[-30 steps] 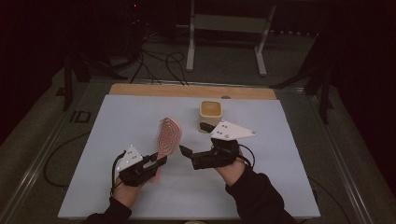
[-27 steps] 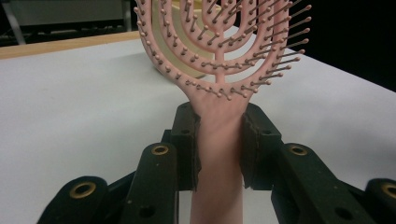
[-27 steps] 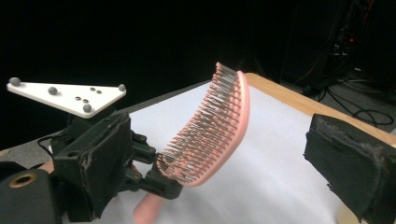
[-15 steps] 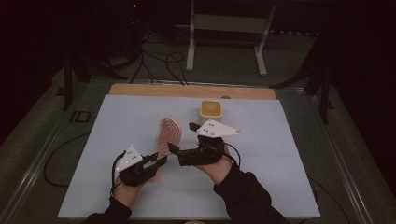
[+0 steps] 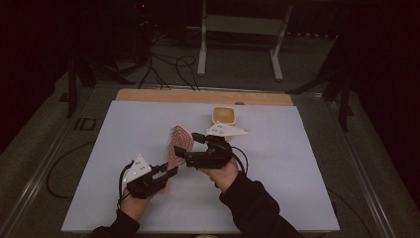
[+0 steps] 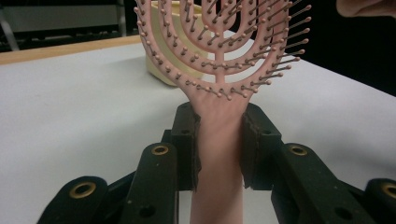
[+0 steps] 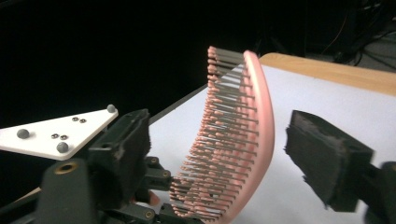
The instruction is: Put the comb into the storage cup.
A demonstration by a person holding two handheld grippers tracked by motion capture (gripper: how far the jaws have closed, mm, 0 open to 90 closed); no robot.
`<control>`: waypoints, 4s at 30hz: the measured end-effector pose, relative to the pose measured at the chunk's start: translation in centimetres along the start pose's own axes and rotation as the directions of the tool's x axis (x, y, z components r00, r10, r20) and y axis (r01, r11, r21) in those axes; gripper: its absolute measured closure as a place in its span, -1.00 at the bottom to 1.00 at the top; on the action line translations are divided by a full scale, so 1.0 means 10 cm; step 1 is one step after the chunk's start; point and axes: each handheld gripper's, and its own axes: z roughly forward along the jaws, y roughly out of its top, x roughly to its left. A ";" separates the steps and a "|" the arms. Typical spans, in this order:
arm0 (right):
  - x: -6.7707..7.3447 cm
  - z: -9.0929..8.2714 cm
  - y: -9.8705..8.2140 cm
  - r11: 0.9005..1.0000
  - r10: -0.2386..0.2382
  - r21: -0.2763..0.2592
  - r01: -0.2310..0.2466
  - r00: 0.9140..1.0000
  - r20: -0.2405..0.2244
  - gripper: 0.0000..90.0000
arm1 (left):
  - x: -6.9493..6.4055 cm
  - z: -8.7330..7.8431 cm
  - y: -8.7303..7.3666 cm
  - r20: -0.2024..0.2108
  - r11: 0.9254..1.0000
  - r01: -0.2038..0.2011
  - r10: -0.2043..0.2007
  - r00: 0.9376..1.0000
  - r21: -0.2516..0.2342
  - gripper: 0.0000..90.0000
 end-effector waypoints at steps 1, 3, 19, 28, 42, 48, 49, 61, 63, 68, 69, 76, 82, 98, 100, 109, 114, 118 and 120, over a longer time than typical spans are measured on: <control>0.00 0.01 0.00 1.000 0.006 0.005 -0.006 1.000 -0.005 -0.42 | -0.01 0.00 0.00 0.003 1.000 -0.003 0.003 1.000 -0.004 0.59; -0.01 0.04 -0.02 1.000 0.008 0.013 -0.008 1.000 -0.017 -0.35 | -0.01 0.00 0.00 0.006 1.000 -0.006 0.006 1.000 -0.006 0.58; -0.03 0.12 -0.06 0.998 0.037 0.059 -0.036 0.999 -0.019 0.28 | -0.03 0.02 -0.01 0.021 1.000 -0.018 0.018 1.000 -0.006 0.59; -0.03 0.12 -0.05 0.997 0.011 0.079 -0.009 1.000 -0.023 0.40 | -0.03 0.03 -0.01 0.035 1.000 -0.013 0.013 0.999 -0.003 0.58; 0.01 0.11 -0.04 0.998 -0.024 0.058 0.026 0.999 -0.042 0.44 | -0.04 0.04 -0.01 0.051 1.000 -0.004 0.003 0.999 0.004 0.58; 0.03 0.10 -0.01 0.997 -0.047 0.055 0.050 0.998 -0.042 0.44 | -0.05 0.07 0.00 0.088 0.999 -0.001 -0.002 0.996 0.041 0.44; 0.03 0.10 -0.01 0.997 -0.050 0.054 0.052 0.998 -0.040 0.44 | -0.05 0.08 -0.01 0.084 0.999 -0.003 -0.002 0.996 0.053 0.41; -0.02 0.00 0.11 0.997 -0.079 0.013 0.079 0.997 -0.017 0.44 | -0.02 0.12 -0.03 0.073 0.992 0.021 -0.030 0.997 0.124 -0.11; -0.03 -0.02 0.14 0.997 -0.080 0.003 0.080 0.997 -0.013 0.44 | -0.02 0.12 -0.03 0.063 0.990 0.018 -0.027 0.998 0.139 -0.20; -0.05 -0.06 0.19 0.996 -0.093 -0.012 0.093 0.996 -0.002 0.44 | -0.03 0.12 -0.01 0.020 0.986 0.000 -0.004 1.000 0.169 -0.47; -0.06 -0.07 0.19 0.996 -0.092 -0.011 0.092 0.996 -0.002 0.44 | -0.03 0.11 -0.01 0.009 0.986 -0.010 0.008 1.000 0.169 -0.50; -0.09 -0.13 0.22 0.994 -0.105 -0.014 0.105 0.994 0.003 0.44 | 0.02 0.08 0.00 0.014 0.981 0.016 -0.019 1.000 0.195 -0.70; -0.11 -0.16 0.24 0.994 -0.109 -0.014 0.109 0.994 0.004 0.44 | 0.04 0.04 -0.02 0.060 0.976 -0.004 -0.009 0.998 0.218 -0.95; -0.19 -0.24 0.25 0.992 -0.128 -0.008 0.128 0.992 0.019 0.44 | 0.15 -0.27 -0.13 0.100 0.976 -0.009 -0.013 0.995 0.216 -0.99; -0.20 -0.25 0.25 0.992 -0.128 -0.005 0.128 0.992 0.018 0.44 | 0.16 -0.31 -0.15 0.092 0.976 -0.003 -0.017 0.996 0.216 -0.99; -0.29 -0.32 0.26 0.990 -0.137 -0.007 0.137 0.990 0.032 0.44 | 0.23 -0.47 -0.25 0.053 0.978 0.035 -0.047 0.997 0.206 -0.99; -0.34 -0.37 0.30 0.990 -0.142 -0.016 0.143 0.989 0.048 0.44 | 0.24 -0.51 -0.29 0.043 0.979 0.021 -0.030 0.999 0.201 -0.99; -0.39 -0.43 0.35 0.989 -0.146 -0.029 0.148 0.987 0.060 0.44 | 0.24 -0.52 -0.31 0.036 0.979 0.021 -0.029 0.999 0.203 -0.99; -0.40 -0.45 0.37 0.989 -0.145 -0.030 0.147 0.987 0.065 0.44 | 0.24 -0.52 -0.31 0.033 0.979 0.022 -0.029 0.999 0.204 -0.99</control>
